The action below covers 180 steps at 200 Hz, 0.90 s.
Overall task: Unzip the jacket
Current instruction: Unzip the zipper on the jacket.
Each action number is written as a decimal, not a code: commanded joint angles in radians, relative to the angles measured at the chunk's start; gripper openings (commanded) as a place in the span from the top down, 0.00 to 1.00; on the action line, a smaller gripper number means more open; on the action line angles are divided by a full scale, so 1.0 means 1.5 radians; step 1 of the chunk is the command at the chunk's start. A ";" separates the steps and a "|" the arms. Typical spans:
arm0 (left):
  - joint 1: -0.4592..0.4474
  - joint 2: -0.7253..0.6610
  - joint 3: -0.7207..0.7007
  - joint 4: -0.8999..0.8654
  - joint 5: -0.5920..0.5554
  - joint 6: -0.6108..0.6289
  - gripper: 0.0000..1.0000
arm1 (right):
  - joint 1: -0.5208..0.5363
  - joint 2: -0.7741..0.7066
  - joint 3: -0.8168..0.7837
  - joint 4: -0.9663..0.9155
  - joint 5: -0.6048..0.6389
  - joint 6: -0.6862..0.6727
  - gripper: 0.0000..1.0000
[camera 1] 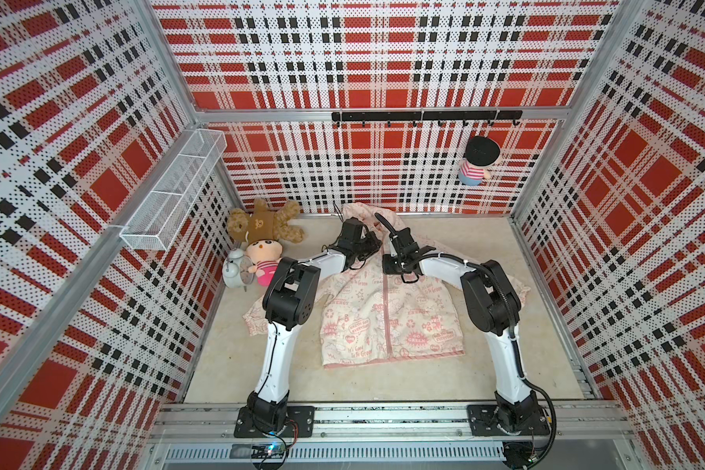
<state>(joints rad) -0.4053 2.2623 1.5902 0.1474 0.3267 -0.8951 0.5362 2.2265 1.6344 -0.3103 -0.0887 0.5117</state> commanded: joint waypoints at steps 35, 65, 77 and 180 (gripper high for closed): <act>-0.004 0.033 -0.012 0.054 0.015 -0.032 1.00 | -0.003 0.030 0.020 -0.010 0.009 0.008 0.83; -0.005 0.048 -0.024 0.080 0.019 -0.052 1.00 | -0.003 0.035 0.021 -0.010 0.014 0.007 0.84; -0.006 0.055 -0.027 0.088 0.019 -0.059 1.00 | -0.003 0.037 0.021 -0.009 0.015 0.007 0.84; -0.003 0.128 -0.042 0.153 0.008 -0.122 1.00 | 0.006 0.022 0.008 -0.024 0.029 -0.004 1.00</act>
<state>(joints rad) -0.4068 2.4046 1.5581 0.3340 0.3489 -1.0451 0.5365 2.2620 1.6707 -0.3084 -0.0700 0.5144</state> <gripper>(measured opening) 0.045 0.047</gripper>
